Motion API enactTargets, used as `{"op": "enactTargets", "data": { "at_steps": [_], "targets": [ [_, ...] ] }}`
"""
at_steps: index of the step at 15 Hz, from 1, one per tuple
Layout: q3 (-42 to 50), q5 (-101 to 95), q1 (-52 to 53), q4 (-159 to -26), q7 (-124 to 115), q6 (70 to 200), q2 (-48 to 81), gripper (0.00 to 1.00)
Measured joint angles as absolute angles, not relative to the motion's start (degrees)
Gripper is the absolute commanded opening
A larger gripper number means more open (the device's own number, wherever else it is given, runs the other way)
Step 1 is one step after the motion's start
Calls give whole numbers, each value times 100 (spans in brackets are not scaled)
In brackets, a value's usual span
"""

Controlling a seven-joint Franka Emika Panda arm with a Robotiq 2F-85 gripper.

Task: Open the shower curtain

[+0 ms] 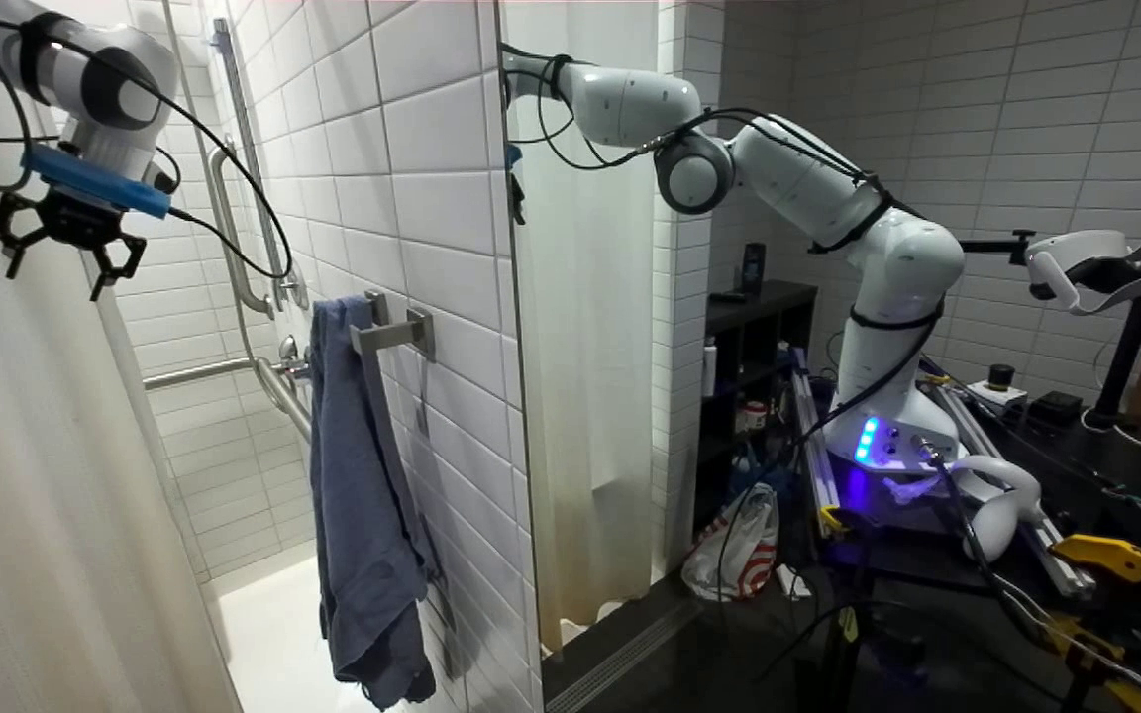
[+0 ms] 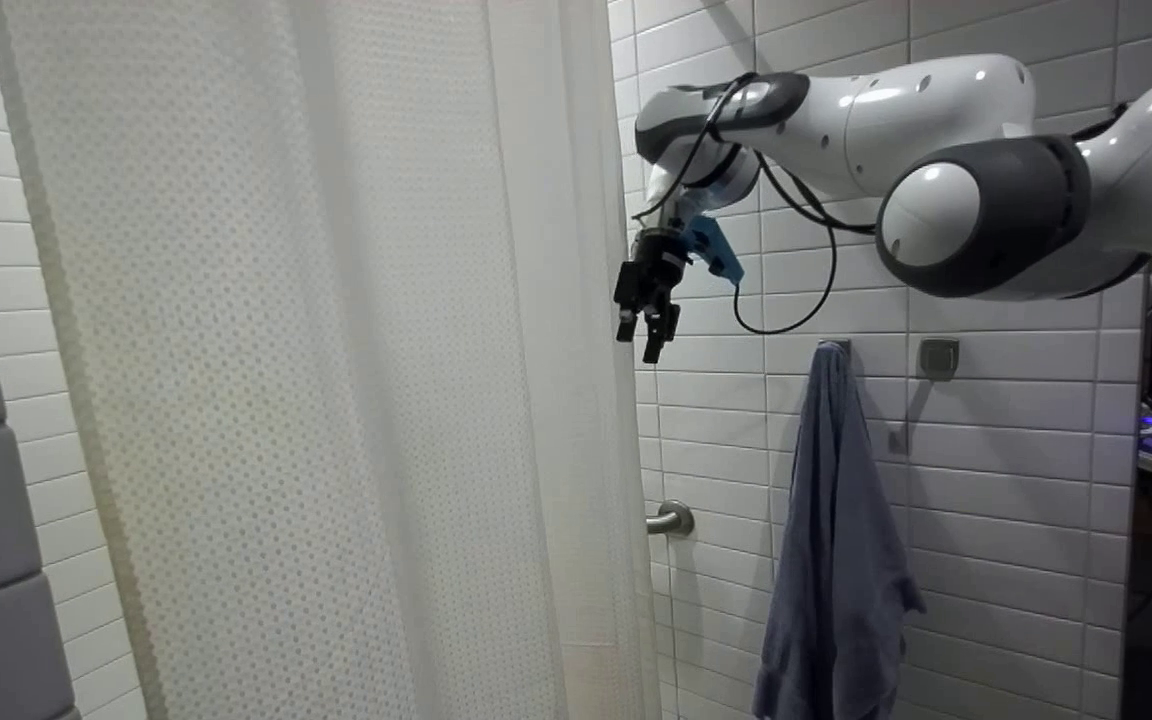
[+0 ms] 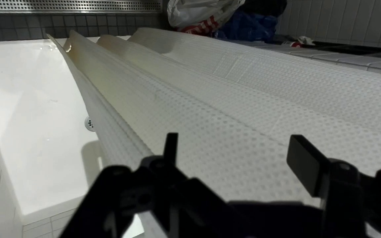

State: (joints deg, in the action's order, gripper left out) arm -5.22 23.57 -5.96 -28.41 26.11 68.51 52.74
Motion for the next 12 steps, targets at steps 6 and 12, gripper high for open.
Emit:
{"op": "enactTargets", "data": {
  "at_steps": [6,12],
  "targets": [
    [-494,1752,-747,-2283,2680,6444,5235,100],
    [-497,1548,-662,-2141,3306,6725,5152,100]
  ]
}}
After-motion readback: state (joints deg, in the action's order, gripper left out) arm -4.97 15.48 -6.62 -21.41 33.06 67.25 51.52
